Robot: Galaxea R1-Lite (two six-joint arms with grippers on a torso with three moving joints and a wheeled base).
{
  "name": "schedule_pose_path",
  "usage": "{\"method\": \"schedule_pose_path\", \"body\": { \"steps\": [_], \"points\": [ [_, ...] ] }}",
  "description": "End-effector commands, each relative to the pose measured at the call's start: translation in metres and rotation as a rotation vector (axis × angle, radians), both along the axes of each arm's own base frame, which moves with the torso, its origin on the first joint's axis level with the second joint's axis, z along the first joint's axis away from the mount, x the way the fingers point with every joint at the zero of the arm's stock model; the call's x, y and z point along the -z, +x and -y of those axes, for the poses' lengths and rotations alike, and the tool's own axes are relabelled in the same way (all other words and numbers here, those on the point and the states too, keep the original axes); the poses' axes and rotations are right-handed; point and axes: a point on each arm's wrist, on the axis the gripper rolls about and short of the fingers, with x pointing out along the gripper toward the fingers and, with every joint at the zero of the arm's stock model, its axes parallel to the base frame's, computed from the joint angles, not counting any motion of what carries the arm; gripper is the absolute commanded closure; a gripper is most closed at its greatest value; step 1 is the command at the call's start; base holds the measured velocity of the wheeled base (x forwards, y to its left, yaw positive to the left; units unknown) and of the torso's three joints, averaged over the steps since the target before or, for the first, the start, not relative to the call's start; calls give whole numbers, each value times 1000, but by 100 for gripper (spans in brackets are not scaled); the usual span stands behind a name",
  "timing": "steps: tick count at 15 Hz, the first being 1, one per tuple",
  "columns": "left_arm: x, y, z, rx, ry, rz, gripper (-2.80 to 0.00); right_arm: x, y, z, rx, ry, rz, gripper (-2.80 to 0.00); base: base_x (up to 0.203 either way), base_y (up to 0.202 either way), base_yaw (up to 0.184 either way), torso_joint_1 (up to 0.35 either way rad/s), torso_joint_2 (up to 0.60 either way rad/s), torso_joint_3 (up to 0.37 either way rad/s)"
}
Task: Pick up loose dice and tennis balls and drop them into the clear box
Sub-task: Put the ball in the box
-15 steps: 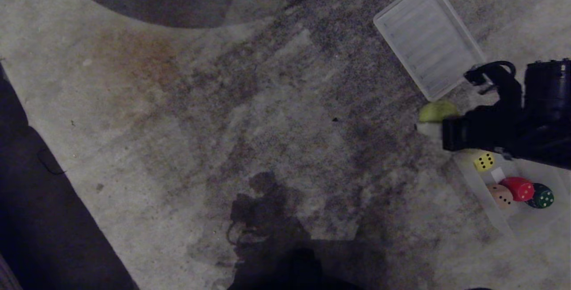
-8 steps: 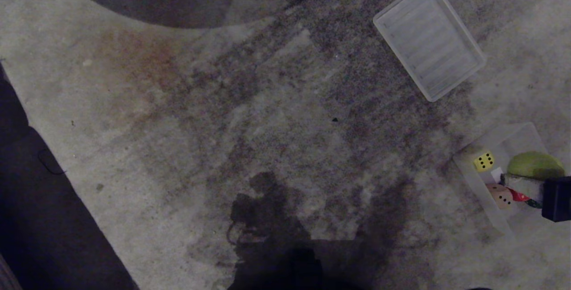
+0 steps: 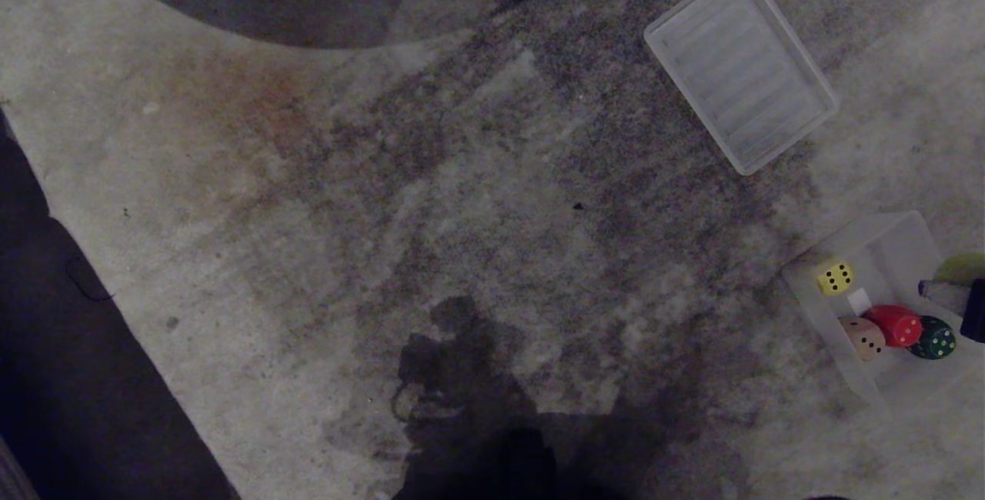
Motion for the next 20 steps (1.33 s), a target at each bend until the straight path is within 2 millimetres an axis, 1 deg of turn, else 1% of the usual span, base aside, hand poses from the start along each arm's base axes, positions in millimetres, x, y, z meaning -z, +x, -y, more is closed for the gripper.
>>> {"method": "schedule_pose_path", "body": {
  "steps": [1, 3, 4, 6, 8, 9, 11, 16, 17, 18, 20],
  "points": [
    [0, 0, 0, 0, 0, -3, 0, 20, 31, 26, 58, 25, -56, 0, 0, 0, 0, 0, 0, 0],
    [0, 0, 0, 0, 0, -3, 0, 21, 44, 44, 104, 20, -42, 0, 0, 0, 0, 0, 0, 0],
    [0, 0, 0, 0, -1, -2, 0, 23, 47, 50, 119, 20, -47, 0, 0, 0, 0, 0, 0, 0],
    [0, 0, 0, 0, 0, -3, 0, 33, 52, 55, 127, 34, -81, 0, 0, 0, 0, 0, 0, 0],
    [0, 0, 0, 0, 0, -3, 0, 35, 54, 59, 140, 40, -88, 0, 0, 0, 0, 0, 0, 0],
    [0, 0, 0, 0, -1, -2, 0, 35, 55, 59, 139, 39, -88, -280, 0, 0, 0, 0, 0, 0],
    [0, 0, 0, 0, 0, -3, 0, 34, 54, 59, 137, 35, -84, -280, 0, 0, 0, 0, 0, 0],
    [0, 0, 0, 0, -1, -3, 0, 18, 40, 52, 136, 10, -26, -280, 0, 0, 0, 0, 0, 0],
    [0, 0, 0, 0, 0, -3, 0, 13, 34, 48, 134, 7, -8, -280, 0, 0, 0, 0, 0, 0],
    [0, 0, 0, 0, 0, -3, 0, 14, 25, 43, 130, 10, -6, -280, 0, 0, 0, 0, 0, 0],
    [0, 0, 0, 0, -1, -2, 0, 22, 8, 32, 121, 19, -26, -280, 0, 0, 0, 0, 0, 0]
  ]
}}
